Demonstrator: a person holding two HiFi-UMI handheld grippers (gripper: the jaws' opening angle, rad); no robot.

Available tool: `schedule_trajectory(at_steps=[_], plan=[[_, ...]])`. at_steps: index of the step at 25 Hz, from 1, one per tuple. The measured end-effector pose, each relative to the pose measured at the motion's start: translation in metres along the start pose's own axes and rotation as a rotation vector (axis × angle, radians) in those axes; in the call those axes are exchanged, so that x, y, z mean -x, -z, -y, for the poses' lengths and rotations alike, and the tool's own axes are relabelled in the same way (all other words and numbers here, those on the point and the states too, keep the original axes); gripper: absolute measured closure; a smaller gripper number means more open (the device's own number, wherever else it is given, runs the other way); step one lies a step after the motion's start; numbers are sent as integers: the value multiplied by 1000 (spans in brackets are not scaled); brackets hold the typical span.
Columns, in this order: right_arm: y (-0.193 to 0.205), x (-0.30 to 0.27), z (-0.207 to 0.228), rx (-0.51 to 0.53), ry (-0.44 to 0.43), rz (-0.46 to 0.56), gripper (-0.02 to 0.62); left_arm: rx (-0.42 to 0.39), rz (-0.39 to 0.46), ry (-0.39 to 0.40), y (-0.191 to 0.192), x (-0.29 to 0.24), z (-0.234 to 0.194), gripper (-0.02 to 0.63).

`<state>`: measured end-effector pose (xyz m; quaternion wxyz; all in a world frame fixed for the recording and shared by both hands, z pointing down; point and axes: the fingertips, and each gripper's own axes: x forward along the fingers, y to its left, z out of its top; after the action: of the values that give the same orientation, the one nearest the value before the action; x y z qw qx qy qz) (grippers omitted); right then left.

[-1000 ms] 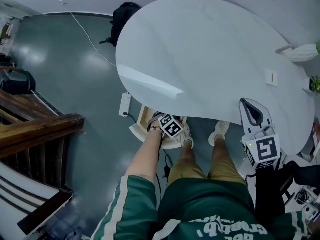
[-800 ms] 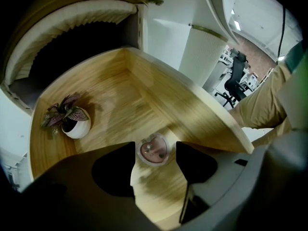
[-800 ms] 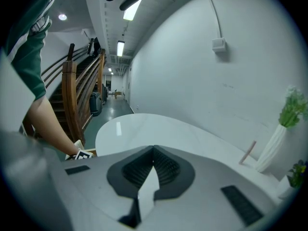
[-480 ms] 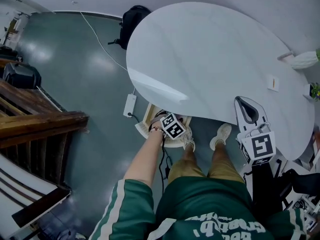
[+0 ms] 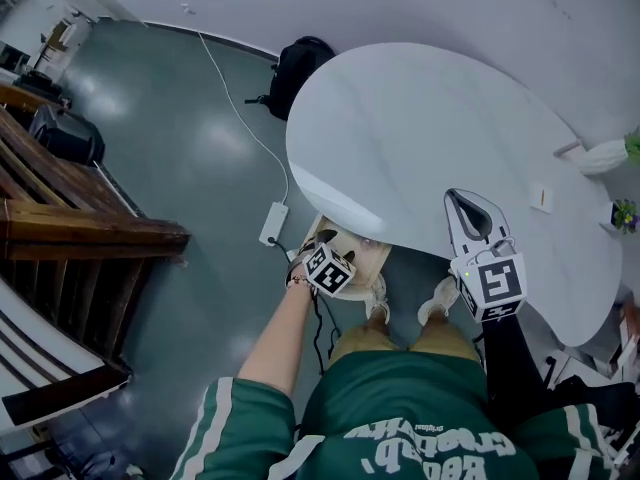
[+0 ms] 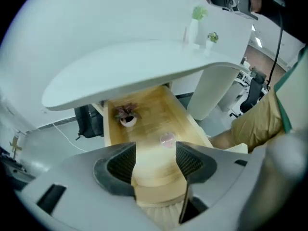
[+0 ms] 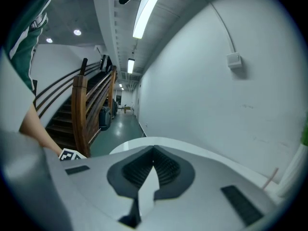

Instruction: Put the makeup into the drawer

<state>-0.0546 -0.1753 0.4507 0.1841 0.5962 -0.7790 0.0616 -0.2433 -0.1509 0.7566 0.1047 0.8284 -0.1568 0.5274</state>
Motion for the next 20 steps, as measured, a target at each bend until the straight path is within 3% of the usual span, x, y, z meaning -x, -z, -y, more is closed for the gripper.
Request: schedule_trajectory(at_steps=[6,15,20], plan=[[-38,-10,-10,0,-16,87,591,135,189,-158,-30,87,-37,342],[-70,-19,-25,-4,-37,160,591,207,540,-374,-121,226,-77,334],[-85,-18,-23,-44,-33,203,591,281,729,-423,-159,294,-89,310]])
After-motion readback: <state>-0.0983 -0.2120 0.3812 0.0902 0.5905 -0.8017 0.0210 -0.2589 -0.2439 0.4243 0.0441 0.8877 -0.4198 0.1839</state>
